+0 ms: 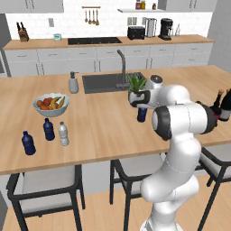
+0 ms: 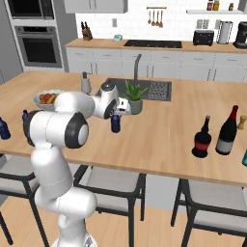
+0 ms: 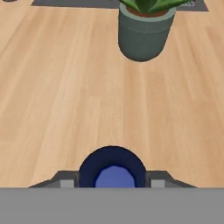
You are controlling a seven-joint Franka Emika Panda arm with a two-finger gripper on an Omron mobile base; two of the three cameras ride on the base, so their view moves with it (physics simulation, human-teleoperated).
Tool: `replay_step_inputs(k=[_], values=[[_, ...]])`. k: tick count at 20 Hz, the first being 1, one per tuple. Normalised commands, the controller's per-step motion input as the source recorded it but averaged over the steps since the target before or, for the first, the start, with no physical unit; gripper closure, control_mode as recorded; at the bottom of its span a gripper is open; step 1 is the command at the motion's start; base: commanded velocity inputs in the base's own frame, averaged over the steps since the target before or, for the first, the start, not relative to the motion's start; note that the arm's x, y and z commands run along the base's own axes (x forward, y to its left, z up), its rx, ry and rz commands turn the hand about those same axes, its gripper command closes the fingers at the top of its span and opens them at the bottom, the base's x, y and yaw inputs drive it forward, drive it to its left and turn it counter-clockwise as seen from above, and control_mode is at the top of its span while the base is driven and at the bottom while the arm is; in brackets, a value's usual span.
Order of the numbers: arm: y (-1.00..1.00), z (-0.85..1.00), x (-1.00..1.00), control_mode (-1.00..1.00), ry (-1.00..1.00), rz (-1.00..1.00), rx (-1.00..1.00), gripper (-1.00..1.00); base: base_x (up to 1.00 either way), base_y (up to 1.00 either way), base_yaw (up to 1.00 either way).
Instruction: Move the plastic bottles in the middle to the plastics group, and the glass bottles in the middle to the glass group.
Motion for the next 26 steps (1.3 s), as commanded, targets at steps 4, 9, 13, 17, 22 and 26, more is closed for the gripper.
replay_step_inputs(k=[4,9,13,17,22,26], values=[[0.88,0.26,-0.31,-1.00,-0.04,0.17,0.00,1.00,0.00,0.00,0.00],[1.00,0.01,-0.37,-1.00,0.00,0.22,0.00,1.00,0.00,0.00,0.00],[1.00,0.03,-0.25,-1.00,0.03,0.24,0.00,1.00,0.00,0.00,0.00],[1.00,0.20,-0.15,-1.00,0.18,0.23,-0.02,1.00,0.00,0.00,0.00],[1.00,0.11,-0.16,-1.00,0.18,0.26,-0.05,1.00,0.00,0.00,0.00],[0.83,-0.01,-0.04,-1.00,0.04,0.23,-0.04,1.00,0.00,0.00,0.00]])
